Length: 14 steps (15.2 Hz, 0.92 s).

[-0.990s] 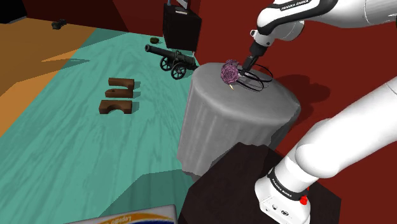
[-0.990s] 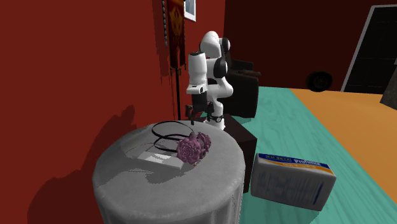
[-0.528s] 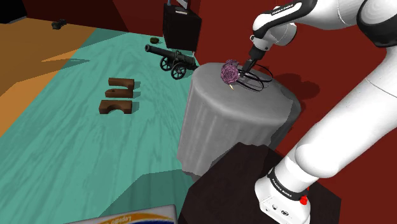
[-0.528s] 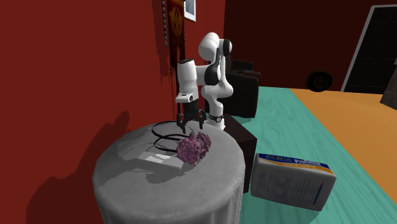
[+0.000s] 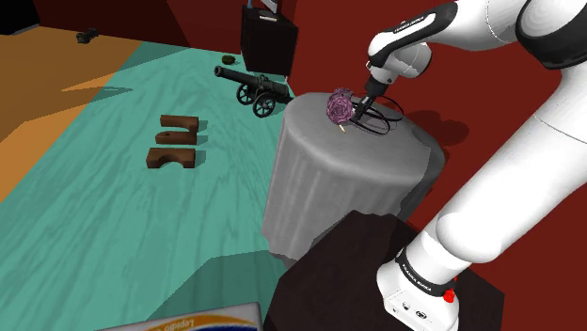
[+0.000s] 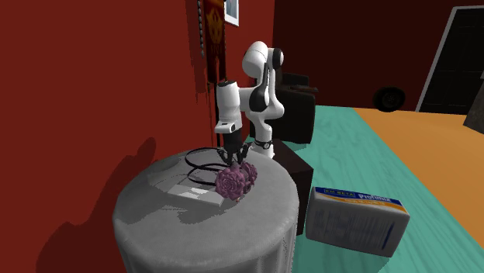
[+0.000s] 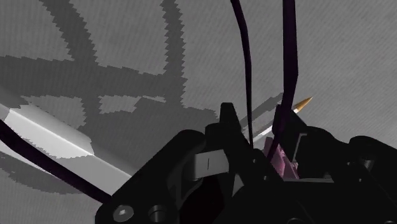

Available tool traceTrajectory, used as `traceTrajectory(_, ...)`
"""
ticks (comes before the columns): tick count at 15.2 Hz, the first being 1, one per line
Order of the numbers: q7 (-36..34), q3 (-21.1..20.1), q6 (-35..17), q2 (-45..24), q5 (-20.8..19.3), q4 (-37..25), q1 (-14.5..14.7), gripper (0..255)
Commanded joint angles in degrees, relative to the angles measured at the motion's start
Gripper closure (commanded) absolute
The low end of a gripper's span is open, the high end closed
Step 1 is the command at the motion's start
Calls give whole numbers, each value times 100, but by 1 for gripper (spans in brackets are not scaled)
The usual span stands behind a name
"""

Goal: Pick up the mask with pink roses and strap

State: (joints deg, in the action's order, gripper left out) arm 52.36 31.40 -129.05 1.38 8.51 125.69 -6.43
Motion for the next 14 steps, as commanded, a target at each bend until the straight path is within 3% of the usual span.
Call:
traceTrajectory(1,3,0,-13,-4,4,6,0,255)
traceTrajectory(8,12,5,4,-12,8,-16,-3,255)
traceTrajectory(14,-164,-14,440,215,-185,-272,-4,255)
